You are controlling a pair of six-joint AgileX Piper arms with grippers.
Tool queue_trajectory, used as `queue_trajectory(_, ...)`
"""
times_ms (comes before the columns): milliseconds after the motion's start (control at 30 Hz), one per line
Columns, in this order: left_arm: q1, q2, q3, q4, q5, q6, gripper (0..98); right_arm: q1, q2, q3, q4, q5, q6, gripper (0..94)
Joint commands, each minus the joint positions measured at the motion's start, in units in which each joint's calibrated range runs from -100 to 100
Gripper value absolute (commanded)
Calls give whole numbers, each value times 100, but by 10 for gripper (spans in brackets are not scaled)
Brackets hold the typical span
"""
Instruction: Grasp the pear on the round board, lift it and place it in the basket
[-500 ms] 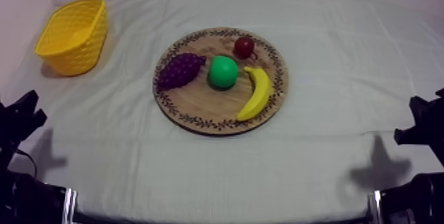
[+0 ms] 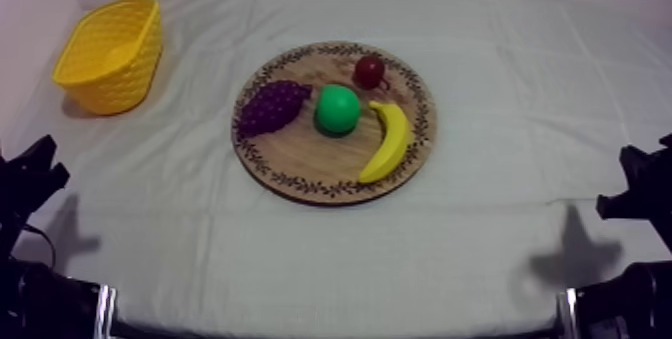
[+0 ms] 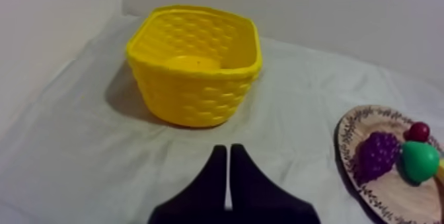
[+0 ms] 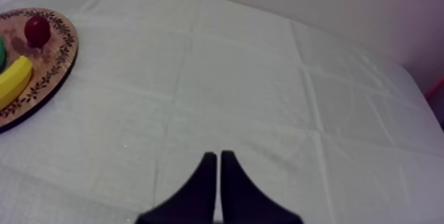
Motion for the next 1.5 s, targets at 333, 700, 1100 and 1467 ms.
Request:
queue_trajectory(333,17,-2,-1,130,-162,-76,0,0,-1,-1,0,0,0,3)
queue_trajectory(700,475,14,-1298,53,228,-386,0,0,-1,-1,0,0,-1,3)
queue_trajectory(1100,963,3341,-4222,-279,220,-703,0,0,-1,-1,0,0,-1,3)
queue_trajectory(1467,1992,6576,-7112,-845,1737,-234,0,0,-1,-1,0,0,-2,3)
